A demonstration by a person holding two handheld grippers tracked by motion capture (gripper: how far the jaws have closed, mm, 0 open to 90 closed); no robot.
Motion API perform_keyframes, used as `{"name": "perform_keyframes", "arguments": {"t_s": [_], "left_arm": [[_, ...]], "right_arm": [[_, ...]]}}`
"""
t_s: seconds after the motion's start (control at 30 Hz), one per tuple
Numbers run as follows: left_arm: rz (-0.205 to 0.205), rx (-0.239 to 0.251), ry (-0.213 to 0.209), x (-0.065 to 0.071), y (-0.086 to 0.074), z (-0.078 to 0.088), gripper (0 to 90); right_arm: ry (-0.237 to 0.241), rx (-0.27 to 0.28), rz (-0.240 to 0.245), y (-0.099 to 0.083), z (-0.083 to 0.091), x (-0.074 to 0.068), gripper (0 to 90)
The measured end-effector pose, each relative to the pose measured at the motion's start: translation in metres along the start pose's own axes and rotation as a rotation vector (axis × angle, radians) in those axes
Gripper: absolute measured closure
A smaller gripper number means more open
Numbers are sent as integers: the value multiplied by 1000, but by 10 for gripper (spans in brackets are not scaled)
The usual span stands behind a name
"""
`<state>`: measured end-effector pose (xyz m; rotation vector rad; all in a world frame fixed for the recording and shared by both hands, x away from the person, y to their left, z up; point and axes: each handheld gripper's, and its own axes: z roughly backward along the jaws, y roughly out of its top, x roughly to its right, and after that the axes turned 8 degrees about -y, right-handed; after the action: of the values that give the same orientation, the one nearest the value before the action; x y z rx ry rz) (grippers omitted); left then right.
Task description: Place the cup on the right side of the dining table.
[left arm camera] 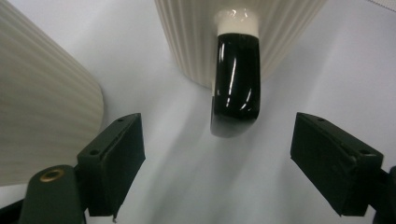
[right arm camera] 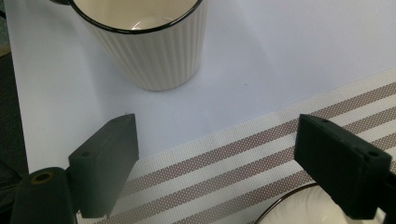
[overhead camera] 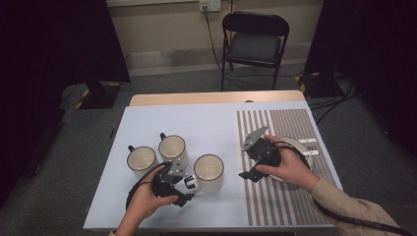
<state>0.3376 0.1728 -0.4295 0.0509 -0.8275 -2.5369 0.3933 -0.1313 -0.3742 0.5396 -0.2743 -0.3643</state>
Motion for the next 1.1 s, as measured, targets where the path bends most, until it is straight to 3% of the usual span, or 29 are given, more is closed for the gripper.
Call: {"name": "perform_keyframes", "arguments": {"t_s": [1.1], "left_arm": [[32, 28, 11, -3, 2, -1, 170]], "right_arm": [[-9, 21, -27, 34, -10, 5, 128]]}}
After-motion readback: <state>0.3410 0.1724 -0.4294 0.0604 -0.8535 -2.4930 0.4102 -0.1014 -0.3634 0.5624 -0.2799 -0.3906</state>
